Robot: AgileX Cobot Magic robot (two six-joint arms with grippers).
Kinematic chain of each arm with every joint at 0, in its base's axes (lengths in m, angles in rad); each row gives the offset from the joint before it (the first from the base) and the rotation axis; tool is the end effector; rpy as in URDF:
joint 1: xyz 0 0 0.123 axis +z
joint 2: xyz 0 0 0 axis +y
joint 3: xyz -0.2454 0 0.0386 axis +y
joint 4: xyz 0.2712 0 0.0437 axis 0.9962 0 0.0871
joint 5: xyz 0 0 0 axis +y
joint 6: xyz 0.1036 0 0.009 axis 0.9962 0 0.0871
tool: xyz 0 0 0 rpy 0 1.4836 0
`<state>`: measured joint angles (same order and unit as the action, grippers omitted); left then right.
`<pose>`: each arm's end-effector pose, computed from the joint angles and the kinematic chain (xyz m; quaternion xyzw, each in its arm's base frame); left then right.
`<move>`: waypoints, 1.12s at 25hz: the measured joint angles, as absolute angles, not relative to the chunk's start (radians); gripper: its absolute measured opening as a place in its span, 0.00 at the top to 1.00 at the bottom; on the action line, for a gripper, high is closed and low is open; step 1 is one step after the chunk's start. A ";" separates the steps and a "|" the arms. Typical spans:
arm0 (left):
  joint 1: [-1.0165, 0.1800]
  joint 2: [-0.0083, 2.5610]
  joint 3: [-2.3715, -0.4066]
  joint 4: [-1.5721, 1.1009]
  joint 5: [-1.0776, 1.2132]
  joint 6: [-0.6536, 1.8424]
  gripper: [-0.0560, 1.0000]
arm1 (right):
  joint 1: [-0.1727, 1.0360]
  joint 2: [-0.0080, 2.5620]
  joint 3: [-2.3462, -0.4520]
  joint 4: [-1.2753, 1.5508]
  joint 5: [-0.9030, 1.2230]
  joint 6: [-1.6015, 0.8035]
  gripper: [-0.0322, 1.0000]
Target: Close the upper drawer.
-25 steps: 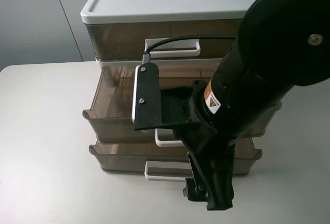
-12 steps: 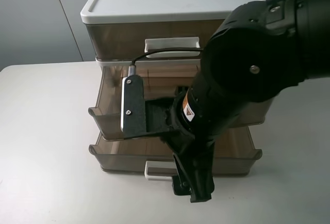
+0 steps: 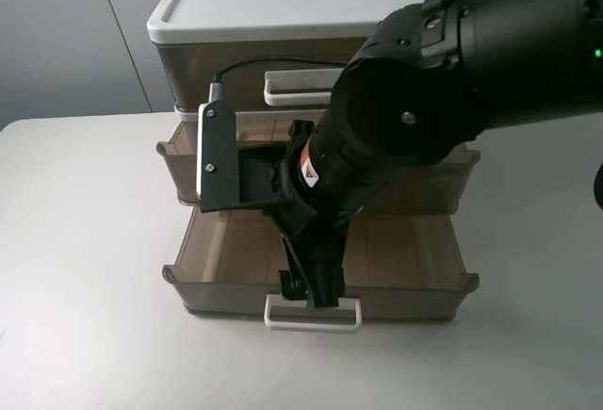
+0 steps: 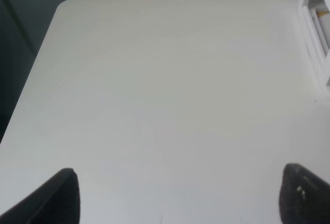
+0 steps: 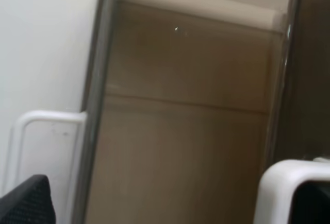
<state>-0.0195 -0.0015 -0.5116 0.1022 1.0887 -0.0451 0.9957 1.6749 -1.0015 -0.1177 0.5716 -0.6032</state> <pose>0.0611 0.0082 0.2840 -0.0140 0.8559 0.0343 0.5159 0.1932 0.2859 0.1331 -0.7297 0.6511 -0.0006 0.2088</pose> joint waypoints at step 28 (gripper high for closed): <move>-0.019 -0.001 -0.512 0.102 1.089 -0.045 0.25 | 0.999 1.534 -1.006 0.073 0.714 -0.585 0.29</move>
